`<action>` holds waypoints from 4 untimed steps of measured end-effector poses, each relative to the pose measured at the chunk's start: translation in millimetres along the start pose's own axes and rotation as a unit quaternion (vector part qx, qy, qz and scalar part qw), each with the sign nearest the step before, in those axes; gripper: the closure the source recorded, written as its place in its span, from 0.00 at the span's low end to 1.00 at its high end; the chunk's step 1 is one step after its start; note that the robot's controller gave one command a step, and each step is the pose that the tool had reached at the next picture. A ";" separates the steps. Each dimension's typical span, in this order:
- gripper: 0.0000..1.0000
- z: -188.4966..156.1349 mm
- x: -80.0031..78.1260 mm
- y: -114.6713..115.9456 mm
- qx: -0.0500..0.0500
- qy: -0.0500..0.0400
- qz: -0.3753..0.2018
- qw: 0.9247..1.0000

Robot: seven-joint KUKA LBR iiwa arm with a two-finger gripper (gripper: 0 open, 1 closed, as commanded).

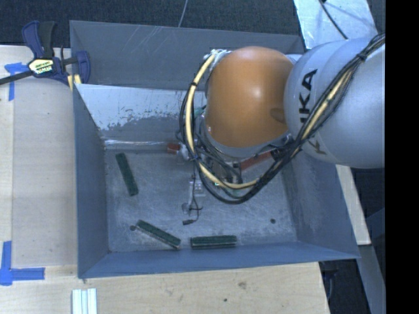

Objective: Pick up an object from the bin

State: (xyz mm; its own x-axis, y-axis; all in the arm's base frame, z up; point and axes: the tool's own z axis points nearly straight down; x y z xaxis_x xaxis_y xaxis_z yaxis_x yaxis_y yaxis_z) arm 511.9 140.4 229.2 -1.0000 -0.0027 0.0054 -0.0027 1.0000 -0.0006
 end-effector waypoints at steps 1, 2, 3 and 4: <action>0.00 -4.3 -1.6 -0.6 -0.001 -0.004 0.001 1.000; 0.00 104.7 13.6 12.8 -0.001 -0.006 -0.009 1.000; 0.00 143.7 26.7 17.5 -0.001 -0.003 0.000 1.000; 1.00 158.4 16.1 0.3 -0.001 -0.004 0.016 1.000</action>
Offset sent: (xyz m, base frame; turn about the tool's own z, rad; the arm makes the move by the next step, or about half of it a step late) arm -0.0237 0.0189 -0.1590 -0.0240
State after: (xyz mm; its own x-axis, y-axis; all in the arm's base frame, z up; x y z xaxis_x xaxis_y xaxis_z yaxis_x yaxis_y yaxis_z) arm 494.9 140.6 70.8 -0.9996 0.0292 -0.0028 0.0292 0.9996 0.0015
